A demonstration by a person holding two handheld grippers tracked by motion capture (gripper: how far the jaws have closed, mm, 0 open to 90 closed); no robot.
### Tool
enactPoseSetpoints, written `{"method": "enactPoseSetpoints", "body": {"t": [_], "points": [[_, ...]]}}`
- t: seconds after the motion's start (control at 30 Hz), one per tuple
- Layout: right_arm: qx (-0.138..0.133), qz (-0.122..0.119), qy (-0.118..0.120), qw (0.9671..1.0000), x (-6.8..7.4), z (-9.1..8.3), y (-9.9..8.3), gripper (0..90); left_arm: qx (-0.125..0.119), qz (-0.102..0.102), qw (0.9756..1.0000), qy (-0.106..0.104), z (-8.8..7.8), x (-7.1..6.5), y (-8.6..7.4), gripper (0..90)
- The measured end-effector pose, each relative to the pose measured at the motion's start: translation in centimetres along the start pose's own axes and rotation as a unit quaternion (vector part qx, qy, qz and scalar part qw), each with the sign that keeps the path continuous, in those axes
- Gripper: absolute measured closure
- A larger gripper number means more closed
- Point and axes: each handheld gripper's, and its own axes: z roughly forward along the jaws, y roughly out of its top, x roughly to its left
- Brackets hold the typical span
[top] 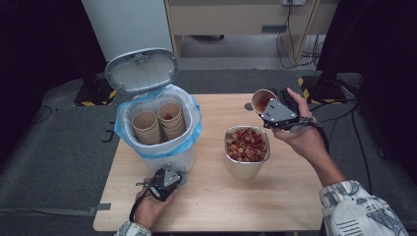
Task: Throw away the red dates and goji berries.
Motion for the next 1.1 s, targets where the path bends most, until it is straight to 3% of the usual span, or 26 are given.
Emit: {"method": "enactPoseSetpoints", "body": {"t": [0.3, 0.4, 0.7, 0.93, 1.1], "points": [[0.004, -0.033, -0.006, 0.9994, 0.2, 0.0, 0.3, 29.3, 0.000, 0.000, 1.0000, -0.001, 0.0, 0.0, 0.0, 89.8], [0.007, -0.055, -0.010, 0.9984, 0.3, -0.1, 0.4, 29.3, 0.001, 0.000, 1.0000, -0.001, 0.0, 0.0, 0.0, 89.8], [0.009, -0.074, -0.014, 0.9971, 0.5, -0.2, 0.6, 29.4, 0.000, 0.000, 1.0000, -0.001, 0.0, 0.0, 0.0, 89.8], [0.021, -0.116, -0.020, 0.9928, 0.8, -0.2, 0.8, 29.4, 0.000, -0.001, 1.0000, -0.001, 0.0, 0.0, 0.0, 89.8], [0.024, -0.121, -0.017, 0.9922, 1.1, 0.0, 0.8, 29.4, 0.001, -0.001, 1.0000, -0.002, 0.0, 0.1, 0.0, 89.8]]}}
